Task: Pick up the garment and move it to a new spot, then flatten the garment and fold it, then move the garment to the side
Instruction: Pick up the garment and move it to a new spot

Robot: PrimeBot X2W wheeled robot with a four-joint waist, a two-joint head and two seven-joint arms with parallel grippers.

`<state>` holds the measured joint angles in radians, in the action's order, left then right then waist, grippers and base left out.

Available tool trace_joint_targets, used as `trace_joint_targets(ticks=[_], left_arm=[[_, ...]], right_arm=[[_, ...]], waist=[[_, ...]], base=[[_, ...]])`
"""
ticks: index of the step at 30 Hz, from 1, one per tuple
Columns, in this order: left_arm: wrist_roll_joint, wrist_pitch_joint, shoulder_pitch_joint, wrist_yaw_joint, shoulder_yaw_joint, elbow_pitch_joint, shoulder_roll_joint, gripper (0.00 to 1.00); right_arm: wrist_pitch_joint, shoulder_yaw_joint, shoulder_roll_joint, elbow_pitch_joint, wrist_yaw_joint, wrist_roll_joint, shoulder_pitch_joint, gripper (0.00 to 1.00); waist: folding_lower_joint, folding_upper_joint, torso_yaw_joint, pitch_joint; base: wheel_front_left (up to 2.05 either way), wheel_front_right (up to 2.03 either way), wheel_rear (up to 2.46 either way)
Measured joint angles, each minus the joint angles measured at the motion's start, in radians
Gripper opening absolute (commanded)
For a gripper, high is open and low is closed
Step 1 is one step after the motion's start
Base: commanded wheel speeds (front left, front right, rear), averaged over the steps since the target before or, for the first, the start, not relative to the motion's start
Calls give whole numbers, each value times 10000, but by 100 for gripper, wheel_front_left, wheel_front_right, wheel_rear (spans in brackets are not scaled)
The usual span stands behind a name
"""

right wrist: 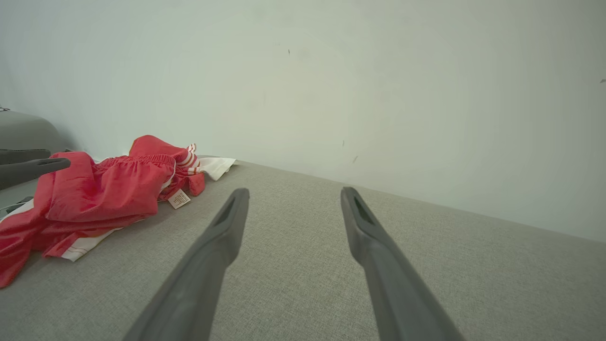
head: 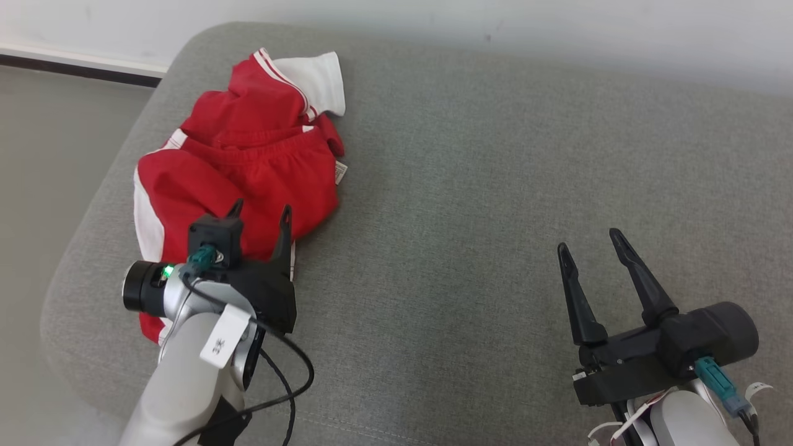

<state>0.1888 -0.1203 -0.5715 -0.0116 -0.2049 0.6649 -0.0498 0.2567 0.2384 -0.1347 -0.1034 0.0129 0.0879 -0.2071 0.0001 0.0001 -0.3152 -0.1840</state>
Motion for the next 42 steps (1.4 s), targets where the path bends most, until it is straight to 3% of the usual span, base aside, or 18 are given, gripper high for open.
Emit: trace_joint_targets(ticks=[18,26,27,28,29,31,42], left_arm=[[-121,1507,-2104,-232,-278,2738,132,100],[-422,1732,-2581,265,-376,3549,98,100],[-506,1749,-2638,309,-387,3624,88,95],[-594,1758,-2671,349,-389,3676,71,64],[-612,1758,-2688,389,-389,3728,58,47],[-610,1758,-2717,412,-387,3891,36,1],[-506,976,-3037,376,-309,4048,75,0]], right_arm=[[0,117,-142,-151,224,-186,-730,100],[0,127,-128,-257,224,-198,-783,100],[0,113,-132,-272,224,-198,-808,100],[0,109,-132,-286,224,-198,-843,100],[0,109,-132,-291,224,-198,-880,100],[0,90,-132,-295,224,-198,-908,100],[0,-63,-79,-604,211,-190,-913,100]], waist=[[0,0,713,-1069],[-1,0,874,-1300],[-1,0,882,-1312],[-1,-1,887,-1322],[-1,0,893,-1331],[-1,-1,905,-1347],[-2,-1,903,-1145]], base=[[0,0,0],[0,0,0],[0,0,0],[0,0,0],[0,0,0],[0,0,0],[0,0,0]])
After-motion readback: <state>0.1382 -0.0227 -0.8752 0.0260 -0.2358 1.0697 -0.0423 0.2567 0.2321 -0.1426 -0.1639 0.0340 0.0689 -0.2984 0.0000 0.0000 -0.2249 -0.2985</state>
